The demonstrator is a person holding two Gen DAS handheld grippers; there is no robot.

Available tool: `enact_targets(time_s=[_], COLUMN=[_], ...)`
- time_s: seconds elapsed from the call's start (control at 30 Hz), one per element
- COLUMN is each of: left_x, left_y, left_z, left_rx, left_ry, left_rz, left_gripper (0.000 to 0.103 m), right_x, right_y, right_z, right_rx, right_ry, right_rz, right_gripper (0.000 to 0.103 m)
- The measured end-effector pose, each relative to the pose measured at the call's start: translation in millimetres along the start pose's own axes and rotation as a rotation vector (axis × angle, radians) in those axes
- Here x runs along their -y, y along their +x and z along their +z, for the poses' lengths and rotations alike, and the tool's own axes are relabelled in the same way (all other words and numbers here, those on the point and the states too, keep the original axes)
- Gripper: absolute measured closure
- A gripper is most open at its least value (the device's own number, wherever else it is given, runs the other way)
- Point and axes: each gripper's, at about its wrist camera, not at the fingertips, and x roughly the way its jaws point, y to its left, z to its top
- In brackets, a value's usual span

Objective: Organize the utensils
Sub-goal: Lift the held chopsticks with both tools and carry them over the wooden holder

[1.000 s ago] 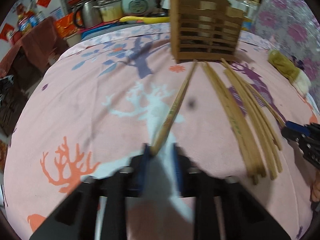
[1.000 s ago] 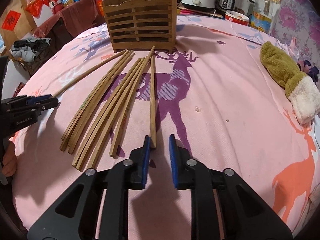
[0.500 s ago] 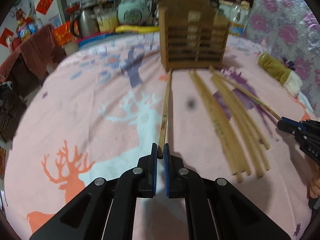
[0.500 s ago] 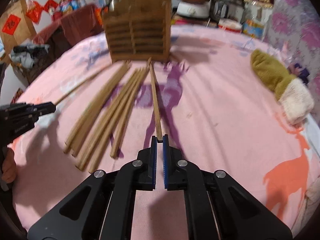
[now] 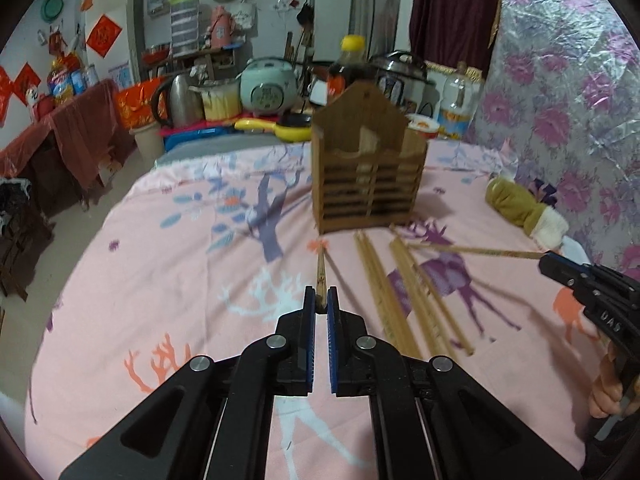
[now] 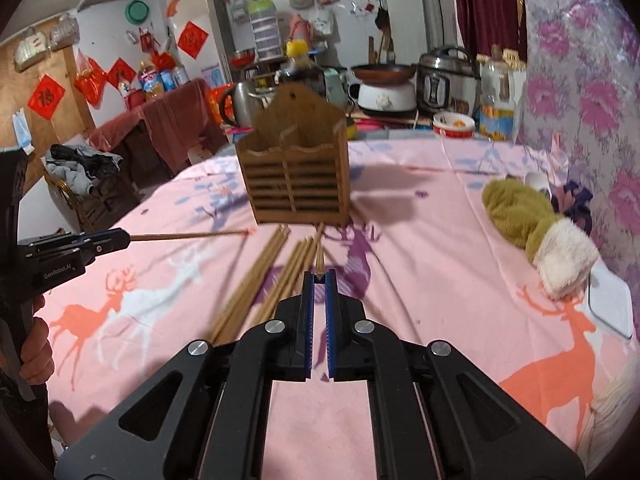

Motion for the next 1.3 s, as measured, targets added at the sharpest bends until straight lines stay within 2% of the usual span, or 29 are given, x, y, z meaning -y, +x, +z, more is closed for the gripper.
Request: enact_targets(time_s=[0.33,0.53,0.83,1.0,1.1,1.23,1.3], left_x=[28.8,43.2,49.9,42.3,35.2,23.7,15.7], left_y=[-20.8,-32.0,-45.5,-33.8,-23.2,9.9,27.5], left_z=[48.0,88.9,152.7,187.2,201.1,194.5,185.8], left_rx=[0.064,0.126,0.261,0.295,0.308,0.278,0.245], left_ry=[0.049,0.062,0.035,-0.008,-0.032,-0.063,-0.078], left_rz=[-0.005,-0.002,0.029,0.036,0.037,0.027,0.022], left_gripper=[0.097,0.097,0.097,0.097,0.097,0.097,0.096], right_x=[-13.1,-23.6,-34.1,-32.8,-29.9,-28.6,-29.2], right_y=[-14.4,-20.4,-27.7,-19.4,-8.0,24.0,51.7], right_z=[40.6,70.9,133.4,175.6,193.7,196.1,188.4], right_rx=[0.058,0.108,0.247,0.331,0.352,0.352,0.314], right_ry=[-0.032,-0.056,-0.043,-0.013,0.014,0.012,-0.010], right_rz=[-0.002,-0.003,-0.006,-0.037,-0.007,-0.036,-0.079], right_gripper=[0.097,0.097,0.097,0.097,0.097,0.097,0.097])
